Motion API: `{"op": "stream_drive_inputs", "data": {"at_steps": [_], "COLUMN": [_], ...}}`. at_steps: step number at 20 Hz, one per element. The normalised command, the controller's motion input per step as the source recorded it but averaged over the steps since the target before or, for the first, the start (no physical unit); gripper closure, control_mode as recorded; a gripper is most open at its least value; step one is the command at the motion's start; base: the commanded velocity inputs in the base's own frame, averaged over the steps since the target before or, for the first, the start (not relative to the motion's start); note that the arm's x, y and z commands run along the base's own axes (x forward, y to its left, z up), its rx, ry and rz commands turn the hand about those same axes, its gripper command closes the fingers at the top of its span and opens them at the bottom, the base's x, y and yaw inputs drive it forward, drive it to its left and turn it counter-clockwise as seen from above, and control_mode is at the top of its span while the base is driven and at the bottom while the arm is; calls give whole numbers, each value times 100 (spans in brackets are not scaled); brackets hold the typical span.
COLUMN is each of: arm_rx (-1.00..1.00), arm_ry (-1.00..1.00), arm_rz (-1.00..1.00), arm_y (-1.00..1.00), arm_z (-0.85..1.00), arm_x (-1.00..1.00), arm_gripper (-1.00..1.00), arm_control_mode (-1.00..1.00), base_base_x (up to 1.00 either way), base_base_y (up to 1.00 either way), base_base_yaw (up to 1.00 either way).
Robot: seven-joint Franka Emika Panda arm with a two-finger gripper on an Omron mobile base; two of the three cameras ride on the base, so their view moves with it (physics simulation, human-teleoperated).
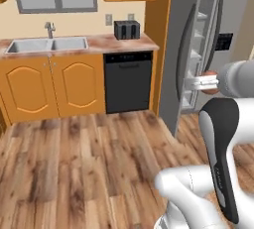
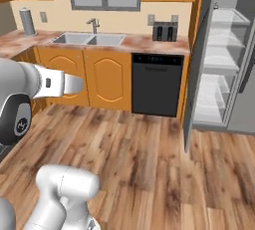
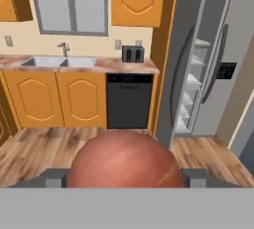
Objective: Transport the steak and onion to the fridge. Place the steak on the rack containing meat and place the onion on the rack containing the vegetable, ensuring meats and vegetables are on different racks.
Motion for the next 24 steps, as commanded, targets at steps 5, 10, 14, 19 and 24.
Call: {"op": "stream_drive_inputs", "data": {"at_steps": [5,10,14,19,24], "arm_rx": [0,0,0,0,0], "arm_ry": [0,0,0,0,0], "arm_rz": [0,0,0,0,0], "arm_y": [0,0,0,0,0], "arm_z": [0,0,0,0,0], "arm_x": [0,0,0,0,0], "arm_gripper": [100,100,100,100,100], "arm_control_mode": [100,100,100,100,100], "base_base_x": [0,18,78,100,88], "base_base_y": [-100,-100,-100,-100,-100], "base_base_yaw": [4,12,24,26,25]}}
